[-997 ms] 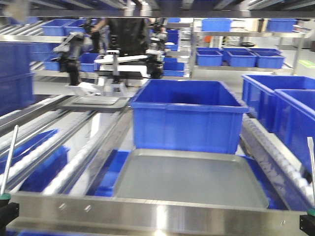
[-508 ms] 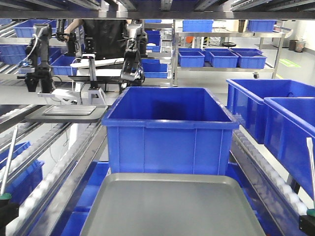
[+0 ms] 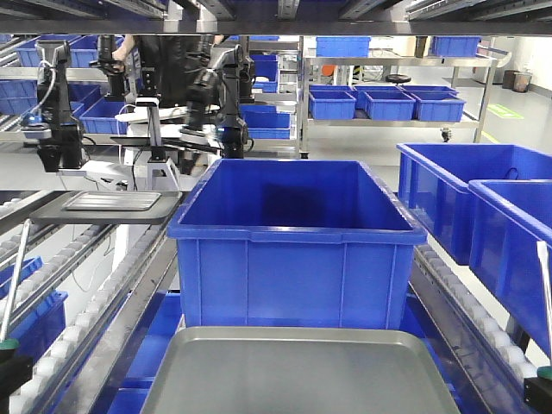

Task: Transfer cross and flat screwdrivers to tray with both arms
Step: 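Lower both held screwdrivers toward the grey metal tray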

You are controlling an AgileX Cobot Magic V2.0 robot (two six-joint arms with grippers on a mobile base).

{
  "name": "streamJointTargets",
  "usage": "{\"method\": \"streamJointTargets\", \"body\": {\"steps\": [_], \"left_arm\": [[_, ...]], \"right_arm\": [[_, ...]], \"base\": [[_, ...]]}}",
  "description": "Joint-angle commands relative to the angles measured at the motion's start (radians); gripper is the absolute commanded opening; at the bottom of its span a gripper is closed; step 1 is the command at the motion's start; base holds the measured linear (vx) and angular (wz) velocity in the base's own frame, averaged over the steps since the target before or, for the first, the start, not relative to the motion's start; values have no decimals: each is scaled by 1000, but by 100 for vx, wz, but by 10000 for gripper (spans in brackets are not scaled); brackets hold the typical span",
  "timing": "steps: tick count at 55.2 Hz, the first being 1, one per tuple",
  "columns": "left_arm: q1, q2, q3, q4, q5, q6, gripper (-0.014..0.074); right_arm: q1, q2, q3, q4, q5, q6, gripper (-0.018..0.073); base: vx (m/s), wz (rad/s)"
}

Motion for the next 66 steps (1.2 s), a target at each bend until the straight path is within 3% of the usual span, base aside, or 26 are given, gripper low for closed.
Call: {"method": "streamJointTargets", "body": {"steps": [1,34,42,43,47,53,60,66], "left_arm": [[-4,-8,-31,-10,-89,-4,-3],[-4,3,-31,-10,-89,-6,-3],[-12,25,-35,-11,-178,1,-3],[-73,76,-36,-11,-238,42,-3],[-146,123,-36,-11,-306,38,-3],[-259,229,-62,-11,-395,-10,-3],[-347,371,-174,-11,-401,-56,-3],[-373,490,-270,-11,-397,-96,-1]], "right_arm": [[0,-5,-32,-7,-96,0,-8],[0,-5,-32,-6,-100,0,-8],[0,22,-32,56,-188,-7,-8],[3,78,-32,122,-234,-52,-8],[37,132,-32,167,-266,-123,-8],[154,219,-32,227,-390,-201,-8],[276,329,-32,262,-580,-202,-8],[300,406,-32,305,-631,-194,-5]], "base": [[3,-1],[0,0],[0,0],[0,0],[0,0],[0,0],[0,0],[0,0]]}}
